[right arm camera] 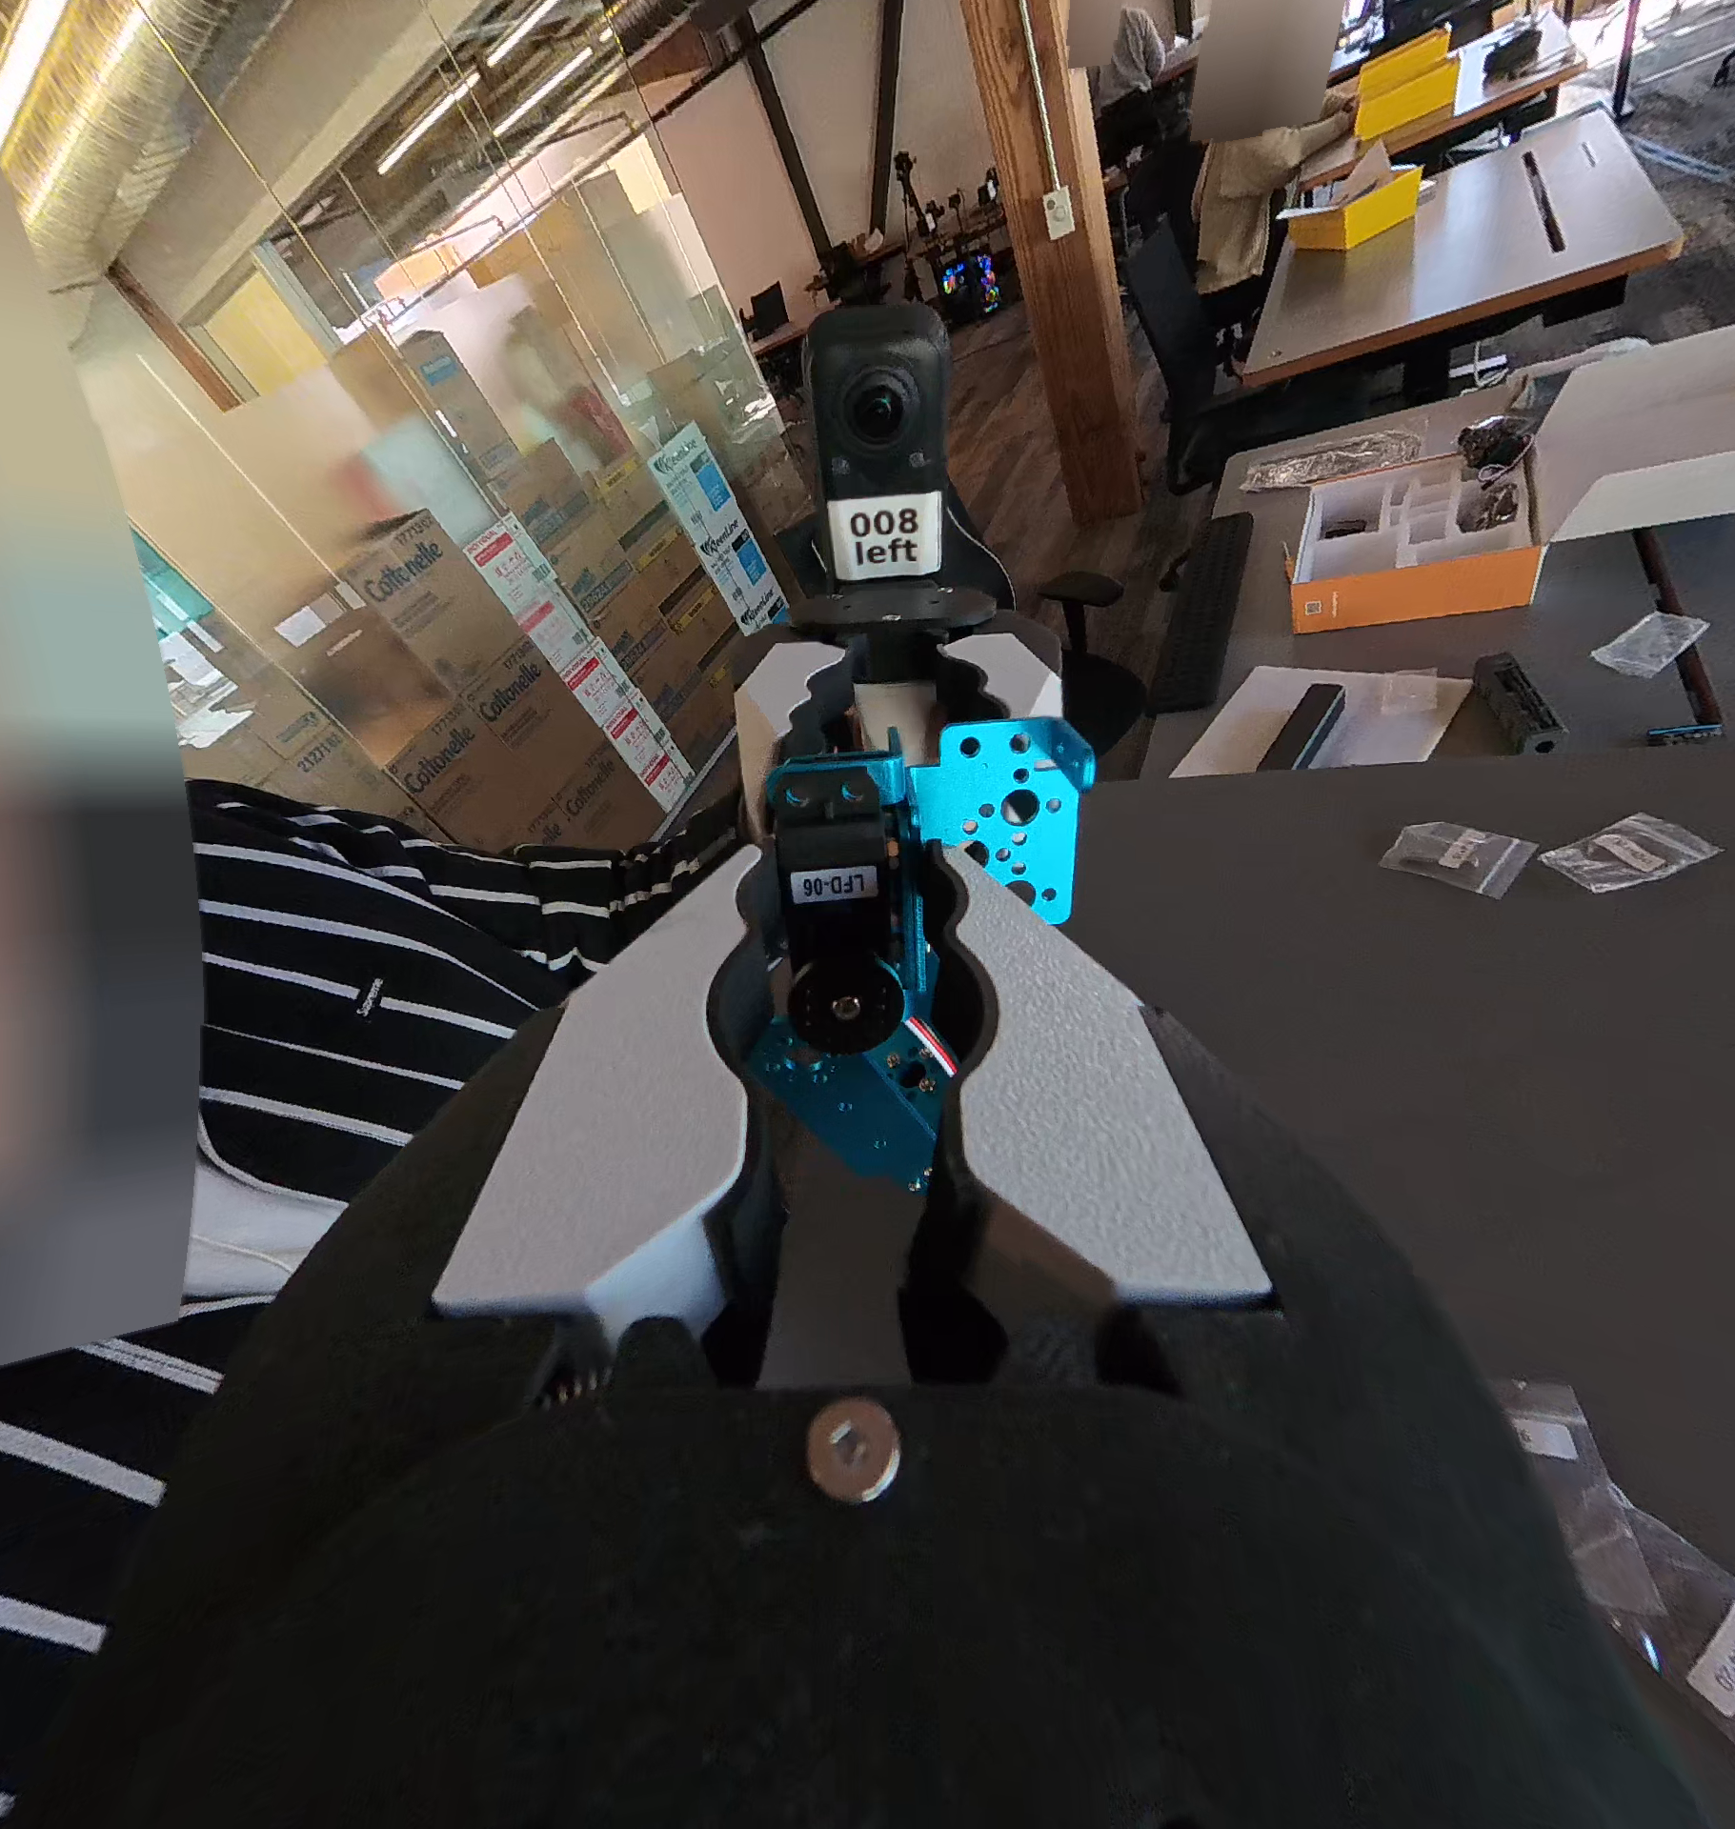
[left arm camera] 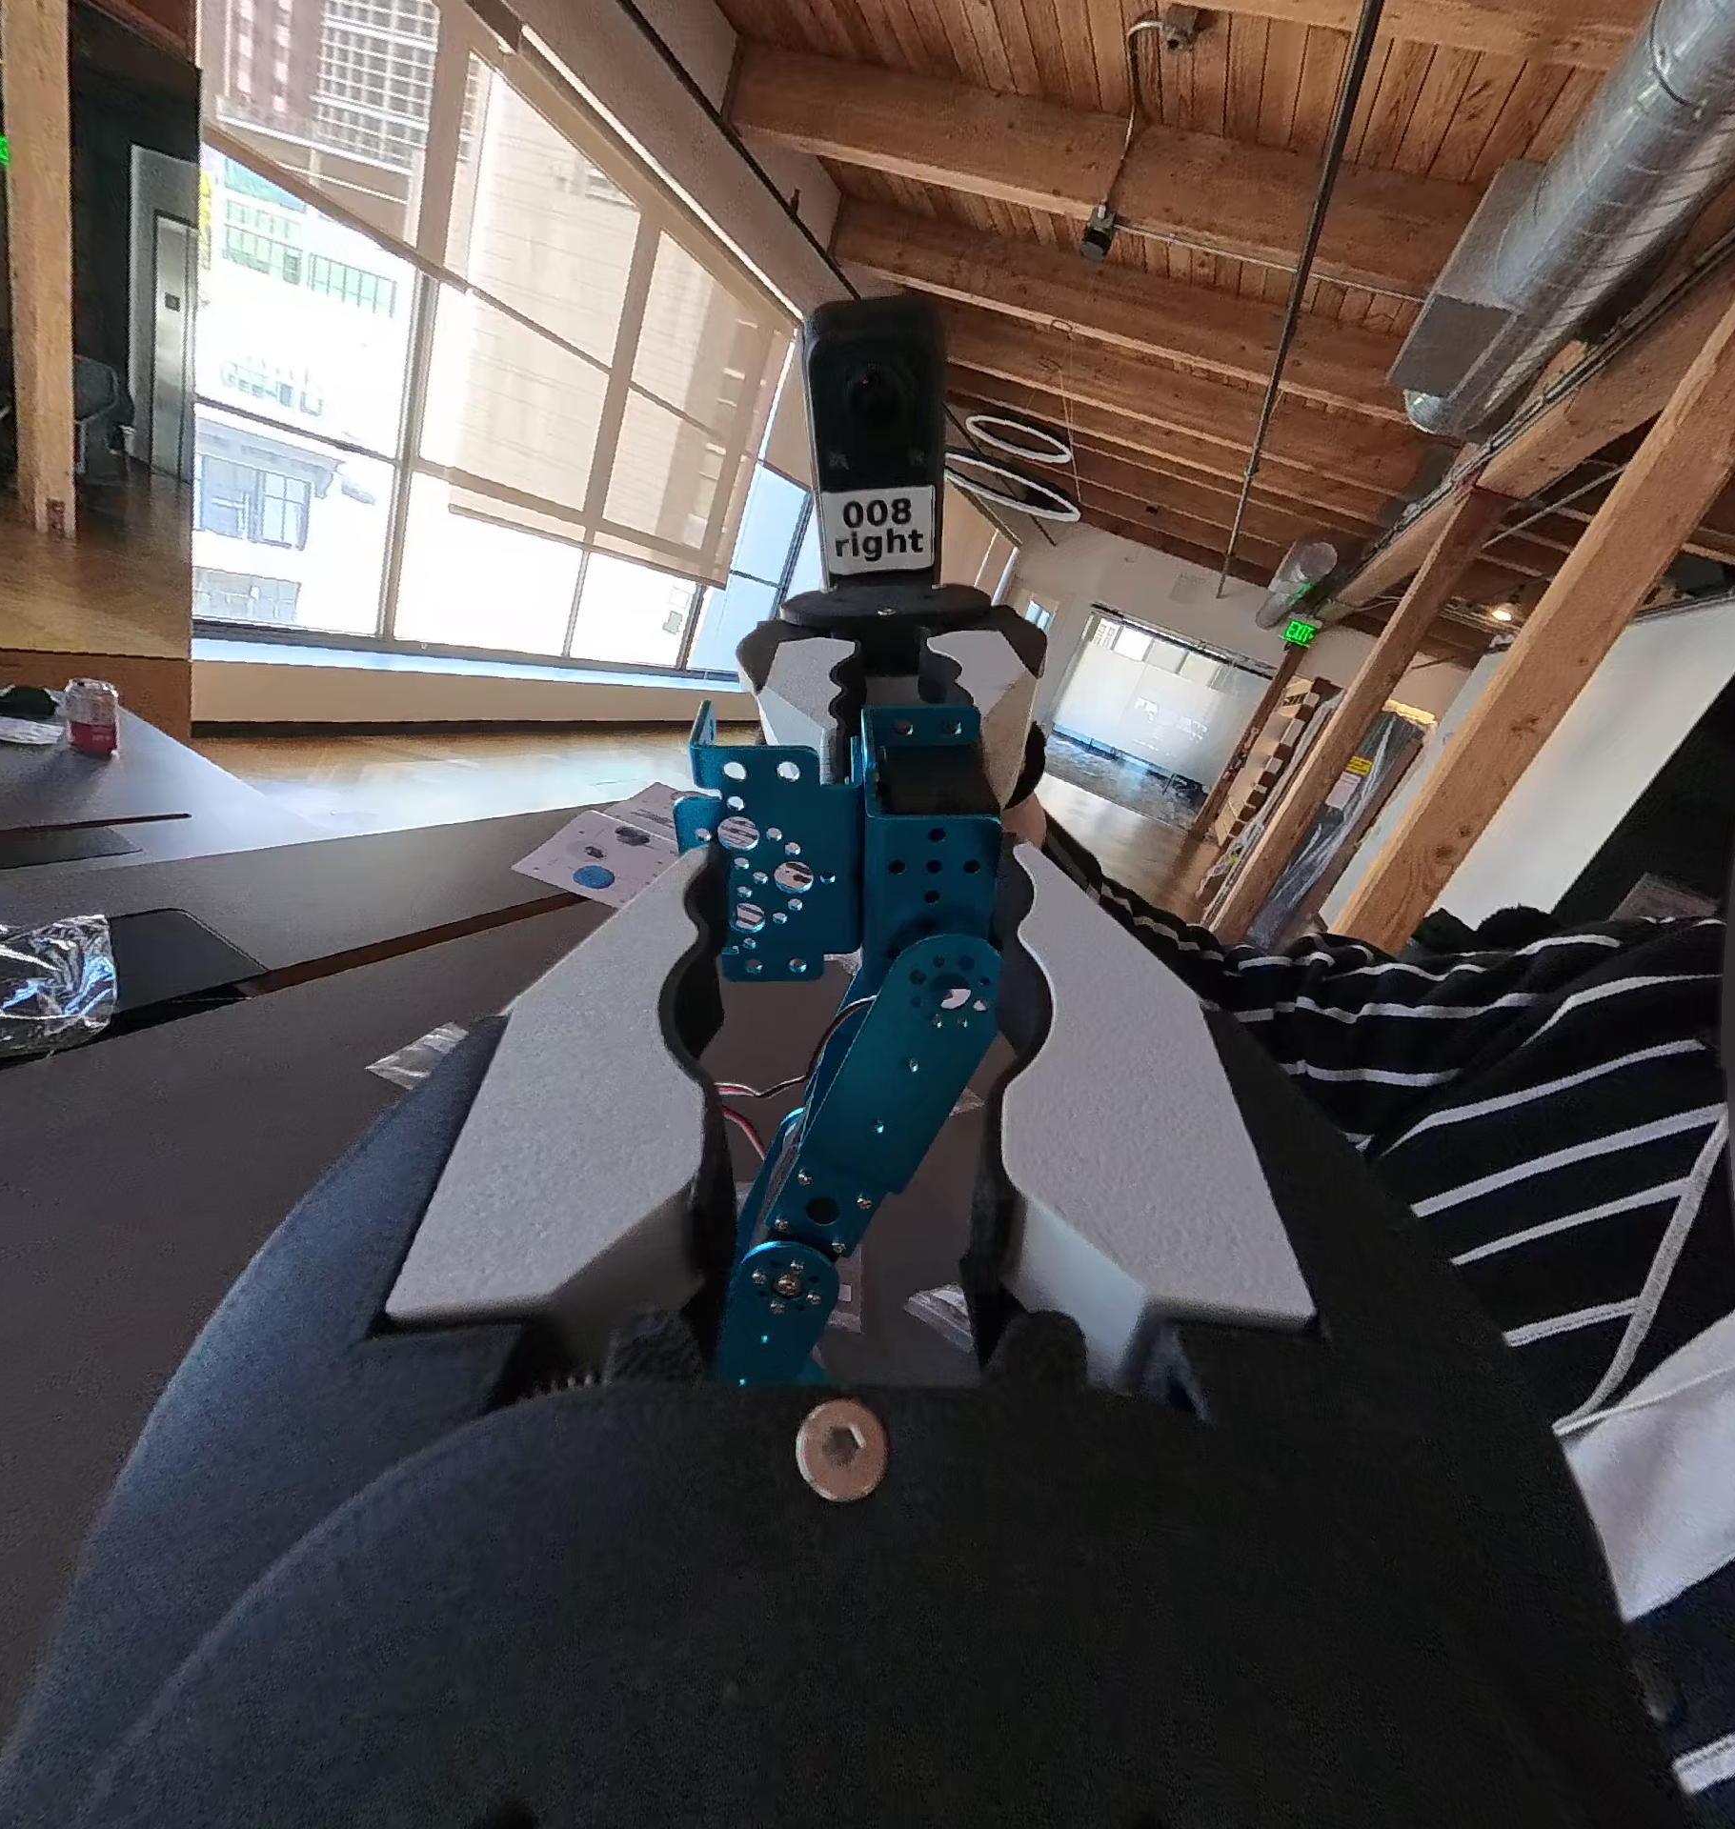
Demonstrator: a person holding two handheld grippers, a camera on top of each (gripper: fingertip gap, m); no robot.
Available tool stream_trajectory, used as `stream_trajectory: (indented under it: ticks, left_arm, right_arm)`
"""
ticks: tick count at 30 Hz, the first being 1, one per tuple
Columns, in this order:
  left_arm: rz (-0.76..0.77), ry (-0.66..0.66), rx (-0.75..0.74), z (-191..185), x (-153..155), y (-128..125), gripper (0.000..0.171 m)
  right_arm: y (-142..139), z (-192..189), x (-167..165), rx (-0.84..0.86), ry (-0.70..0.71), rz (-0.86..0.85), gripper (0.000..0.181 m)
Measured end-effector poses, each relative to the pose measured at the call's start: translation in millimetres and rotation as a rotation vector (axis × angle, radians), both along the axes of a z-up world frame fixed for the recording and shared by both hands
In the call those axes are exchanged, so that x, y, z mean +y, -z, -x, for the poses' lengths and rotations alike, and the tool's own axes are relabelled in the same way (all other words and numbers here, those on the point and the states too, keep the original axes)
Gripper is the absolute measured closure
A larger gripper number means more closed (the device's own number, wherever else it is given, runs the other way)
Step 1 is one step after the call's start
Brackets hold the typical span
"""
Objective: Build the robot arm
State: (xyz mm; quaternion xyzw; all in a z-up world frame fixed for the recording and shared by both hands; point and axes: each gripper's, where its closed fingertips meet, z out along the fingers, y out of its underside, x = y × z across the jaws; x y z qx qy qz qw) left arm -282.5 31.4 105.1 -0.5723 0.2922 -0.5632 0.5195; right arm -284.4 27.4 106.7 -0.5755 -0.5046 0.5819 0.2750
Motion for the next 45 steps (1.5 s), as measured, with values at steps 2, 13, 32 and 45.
stream_trajectory:
  ticks: [2, 13, 32, 45]
  left_arm:
    - [-0.009, -0.005, -0.004, -0.4, -0.9, -2.4, 0.12]
    - [-0.062, 0.025, 0.005, -5.4, -10.2, -13.9, 0.131]
    - [-0.056, 0.15, -0.004, -8.5, -13.9, -11.6, 0.127]
    - [-0.101, 0.087, 0.011, -5.4, 0.1, -5.2, 0.106]
  right_arm:
    - [-1.7, 0.1, -0.3, 0.014, 0.013, -0.008, 0.155]
    - [-15.8, -1.0, -5.4, 0.015, 0.151, -0.036, 0.155]
    - [-7.4, -3.8, -3.1, -0.003, 0.29, -0.056, 0.155]
    - [-2.8, 0.4, -5.7, -0.055, 0.253, -0.051, 0.155]
